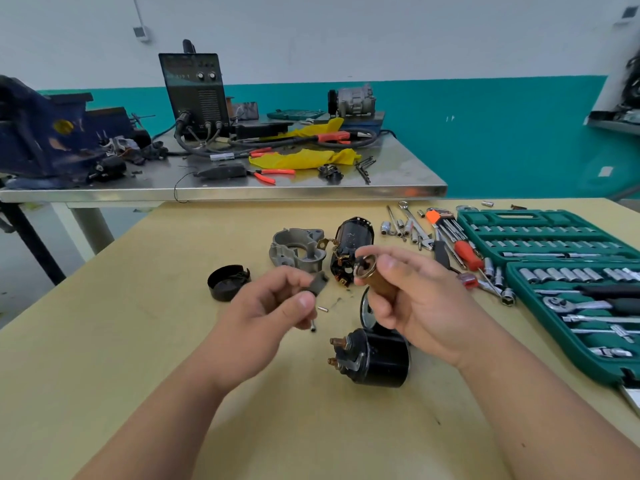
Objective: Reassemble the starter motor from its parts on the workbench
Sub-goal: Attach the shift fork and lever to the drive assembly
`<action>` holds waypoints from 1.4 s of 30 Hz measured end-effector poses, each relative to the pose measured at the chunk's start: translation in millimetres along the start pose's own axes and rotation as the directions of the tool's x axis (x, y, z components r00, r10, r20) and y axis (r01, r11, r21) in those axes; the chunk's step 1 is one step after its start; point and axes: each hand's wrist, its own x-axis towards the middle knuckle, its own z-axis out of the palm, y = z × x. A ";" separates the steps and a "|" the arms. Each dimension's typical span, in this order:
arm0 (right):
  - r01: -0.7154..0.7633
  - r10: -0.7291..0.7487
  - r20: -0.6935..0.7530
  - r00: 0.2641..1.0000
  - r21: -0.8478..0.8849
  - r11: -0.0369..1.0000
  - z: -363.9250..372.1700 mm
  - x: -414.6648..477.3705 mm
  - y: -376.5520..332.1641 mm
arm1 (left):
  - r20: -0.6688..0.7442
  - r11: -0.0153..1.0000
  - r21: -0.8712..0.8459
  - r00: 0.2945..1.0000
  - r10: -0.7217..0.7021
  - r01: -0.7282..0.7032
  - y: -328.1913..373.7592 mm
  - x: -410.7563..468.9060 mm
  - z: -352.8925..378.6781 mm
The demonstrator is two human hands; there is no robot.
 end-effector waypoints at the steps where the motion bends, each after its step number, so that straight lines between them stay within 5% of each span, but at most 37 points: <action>1: -0.008 0.008 0.008 1.000 0.003 1.000 1.6 0.0 0.8 | 0.011 1.000 -0.014 1.000 0.020 -0.019 0.8 -0.8 4.4; 13: 0.010 -0.006 0.107 0.994 -0.035 0.999 2.3 -1.6 3.0 | -0.083 0.844 0.482 0.947 0.311 -0.235 4.1 -7.1 8.9; 25: 0.020 -0.015 0.015 1.000 -0.350 0.937 6.7 -2.8 -3.1 | -0.027 0.762 0.592 0.939 0.344 -0.262 8.4 -8.9 7.5; 29: 0.062 -0.075 -0.023 0.997 -0.364 0.929 5.3 -2.4 -3.3 | -0.046 0.865 0.472 0.975 0.216 -0.169 7.0 -8.9 10.3; 32: 0.069 -0.095 -0.061 0.994 -0.337 0.939 3.8 -1.9 -2.4 | -0.019 0.990 0.136 0.999 0.046 -0.043 8.6 -6.8 12.3; 42: 0.108 -0.104 0.031 0.994 -0.390 0.914 6.0 -4.1 -2.5 | 0.209 0.932 -0.227 0.949 -0.238 0.284 10.0 -3.5 7.9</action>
